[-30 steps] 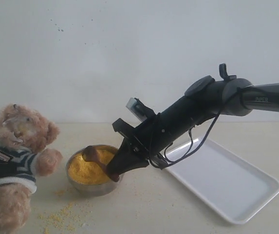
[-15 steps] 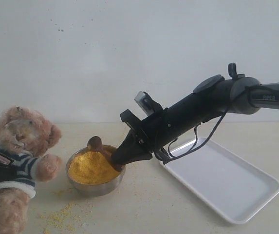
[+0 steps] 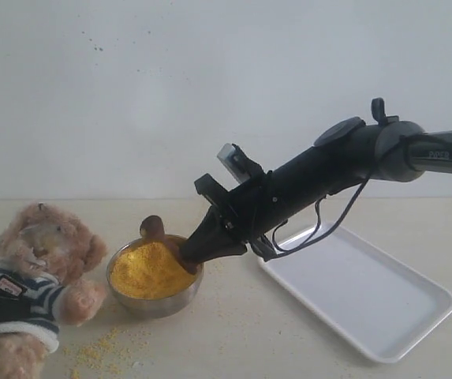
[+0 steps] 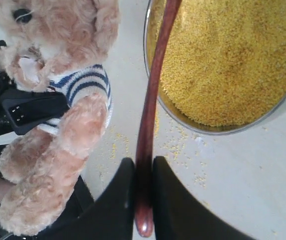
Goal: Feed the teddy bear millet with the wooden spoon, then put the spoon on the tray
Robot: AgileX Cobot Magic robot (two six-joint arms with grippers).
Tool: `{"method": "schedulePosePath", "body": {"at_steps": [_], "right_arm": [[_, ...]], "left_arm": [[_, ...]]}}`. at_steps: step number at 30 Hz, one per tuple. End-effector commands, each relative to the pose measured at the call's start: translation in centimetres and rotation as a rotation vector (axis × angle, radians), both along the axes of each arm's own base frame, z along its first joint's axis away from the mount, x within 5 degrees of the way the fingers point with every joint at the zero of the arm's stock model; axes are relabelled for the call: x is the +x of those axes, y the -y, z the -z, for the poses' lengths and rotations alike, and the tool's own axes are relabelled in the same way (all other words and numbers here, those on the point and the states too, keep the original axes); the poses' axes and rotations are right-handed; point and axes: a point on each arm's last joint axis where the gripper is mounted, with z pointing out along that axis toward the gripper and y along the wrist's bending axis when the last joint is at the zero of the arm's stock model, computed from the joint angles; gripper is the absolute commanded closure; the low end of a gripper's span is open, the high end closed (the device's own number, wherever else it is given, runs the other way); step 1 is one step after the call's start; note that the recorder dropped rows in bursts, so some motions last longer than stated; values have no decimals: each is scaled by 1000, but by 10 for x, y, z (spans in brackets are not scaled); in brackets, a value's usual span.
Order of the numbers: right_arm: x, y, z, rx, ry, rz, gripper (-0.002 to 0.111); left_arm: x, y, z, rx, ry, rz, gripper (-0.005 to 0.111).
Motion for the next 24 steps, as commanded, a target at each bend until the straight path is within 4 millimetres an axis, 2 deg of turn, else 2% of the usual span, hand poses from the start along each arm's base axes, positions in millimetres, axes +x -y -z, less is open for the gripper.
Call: {"method": "schedulePosePath", "body": {"at_steps": [1,10,17,24], "right_arm": [[-2,0,-19,58,30,6,109],[-9,-7,-46,139,55,13,109],[-32,-38,-52,160,72,-74,109],[-50,-62,-53,182,96,-151,109]], "left_arm": [[-1,2,-4,-72,-20,-22,103],[-2,4,-2,-92,-44,-22,103],[-2,4,15,-119,-139,-27,103],[-2,4,17,-129,-150,-22,103]]}}
